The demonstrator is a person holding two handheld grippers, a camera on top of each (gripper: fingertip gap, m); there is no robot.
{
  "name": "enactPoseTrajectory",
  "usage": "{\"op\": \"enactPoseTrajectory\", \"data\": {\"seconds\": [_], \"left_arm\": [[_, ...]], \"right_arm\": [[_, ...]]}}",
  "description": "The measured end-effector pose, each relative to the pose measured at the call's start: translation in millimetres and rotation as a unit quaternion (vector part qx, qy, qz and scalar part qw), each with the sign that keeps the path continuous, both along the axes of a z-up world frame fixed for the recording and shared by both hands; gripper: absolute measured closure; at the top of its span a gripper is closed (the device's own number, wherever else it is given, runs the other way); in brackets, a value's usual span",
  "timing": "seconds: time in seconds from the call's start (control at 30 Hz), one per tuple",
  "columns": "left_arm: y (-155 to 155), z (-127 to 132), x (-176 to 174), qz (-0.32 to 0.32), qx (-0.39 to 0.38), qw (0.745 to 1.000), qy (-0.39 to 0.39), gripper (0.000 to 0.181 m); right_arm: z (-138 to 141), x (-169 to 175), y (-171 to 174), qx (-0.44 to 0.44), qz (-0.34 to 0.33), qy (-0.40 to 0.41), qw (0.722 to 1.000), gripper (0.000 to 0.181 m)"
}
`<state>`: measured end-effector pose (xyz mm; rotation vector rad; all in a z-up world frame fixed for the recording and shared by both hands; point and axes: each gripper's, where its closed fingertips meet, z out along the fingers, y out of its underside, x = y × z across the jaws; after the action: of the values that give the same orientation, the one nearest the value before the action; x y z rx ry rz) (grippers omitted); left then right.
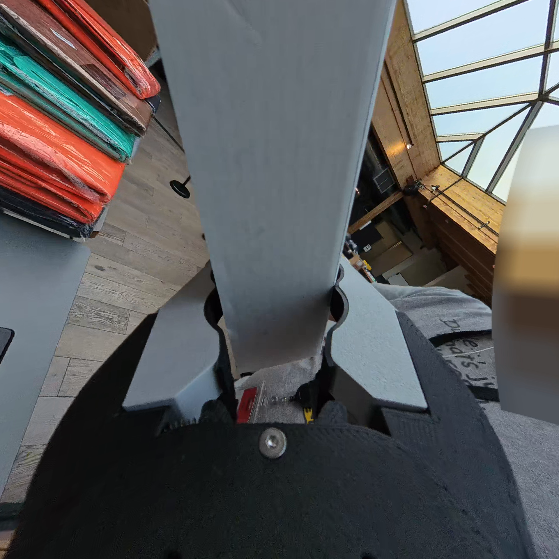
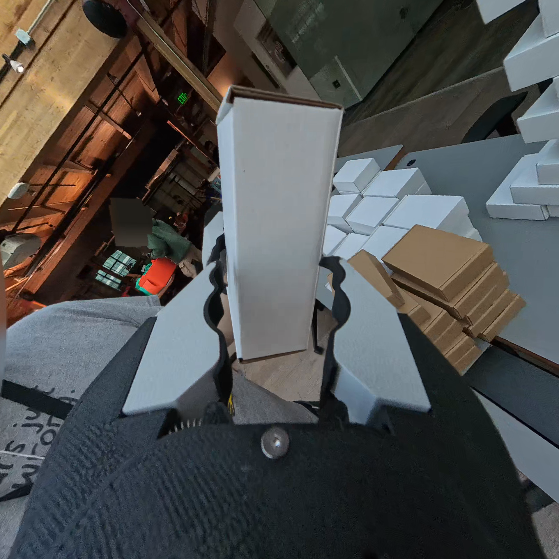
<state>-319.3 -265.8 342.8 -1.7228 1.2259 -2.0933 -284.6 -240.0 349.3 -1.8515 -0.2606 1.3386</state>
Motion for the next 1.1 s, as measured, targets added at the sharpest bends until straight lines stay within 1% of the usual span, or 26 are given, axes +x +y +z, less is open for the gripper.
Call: {"op": "enactPoseTrajectory", "data": {"seconds": [0.03, 0.1, 0.13, 0.2, 0.23, 0.3, 0.37, 0.43, 0.53, 0.57, 0.6, 0.7, 0.8, 0.87, 0.9, 1.0, 1.1], "left_arm": [[-3, -2, 7, 0.009, -0.007, 1.0, 0.0, 0.11], [-7, -7, 17, 0.033, -0.021, 0.999, 0.004, 0.111], [-8, -9, 20, 0.044, -0.027, 0.999, 0.005, 0.111], [-11, -14, 23, 0.06, -0.037, 0.997, 0.01, 0.11], [-11, -16, 24, 0.071, -0.036, 0.997, 0.016, 0.11], [-11, -16, 25, 0.086, -0.029, 0.996, 0.021, 0.111], [-8, -12, 24, 0.099, -0.021, 0.995, 0.022, 0.111], [-4, -9, 23, 0.109, -0.009, 0.994, 0.025, 0.111], [2, -7, 23, 0.113, -0.012, 0.993, 0.022, 0.111], [5, -8, 23, 0.112, -0.014, 0.993, 0.023, 0.111], [9, -10, 22, 0.114, -0.014, 0.993, 0.025, 0.11], [27, -15, 17, 0.114, -0.019, 0.993, 0.026, 0.11], [45, -20, 11, 0.101, -0.017, 0.994, 0.029, 0.111], [57, -20, 7, 0.093, -0.027, 0.995, 0.025, 0.111], [64, -21, 6, 0.09, -0.028, 0.995, 0.023, 0.111], [88, -28, 2, 0.083, -0.031, 0.996, 0.017, 0.111], [112, -28, 5, 0.087, -0.059, 0.994, 0.003, 0.111]], "right_arm": [[-5, 5, -1, -0.006, 0.015, -0.008, 1.0, 0.115], [-12, 10, -3, -0.023, 0.049, 0.0, 0.999, 0.114], [-16, 14, -2, -0.032, 0.062, 0.002, 0.998, 0.112], [-26, 15, -3, -0.05, 0.087, 0.008, 0.995, 0.101], [-31, 15, -3, -0.059, 0.097, 0.01, 0.994, 0.099], [-27, 16, 1, -0.048, 0.099, 0.039, 0.993, 0.098], [-18, 20, 14, -0.023, 0.078, 0.062, 0.995, 0.093], [-10, 20, 23, -0.004, 0.075, 0.066, 0.995, 0.091], [-10, 1, 21, -0.018, 0.136, 0.051, 0.989, 0.091], [-12, -5, 20, -0.018, 0.155, 0.041, 0.987, 0.099], [-9, -9, 20, -0.011, 0.176, 0.042, 0.983, 0.117], [-14, -16, 38, -0.03, 0.183, 0.05, 0.981, 0.118], [-19, -20, 54, -0.018, 0.178, 0.059, 0.982, 0.118], [-18, -19, 67, -0.024, 0.175, 0.081, 0.981, 0.116], [-17, -19, 74, -0.028, 0.175, 0.092, 0.98, 0.119], [-26, -23, 95, -0.036, 0.181, 0.078, 0.98, 0.119], [-30, -21, 120, -0.065, 0.171, 0.09, 0.979, 0.119]]}}
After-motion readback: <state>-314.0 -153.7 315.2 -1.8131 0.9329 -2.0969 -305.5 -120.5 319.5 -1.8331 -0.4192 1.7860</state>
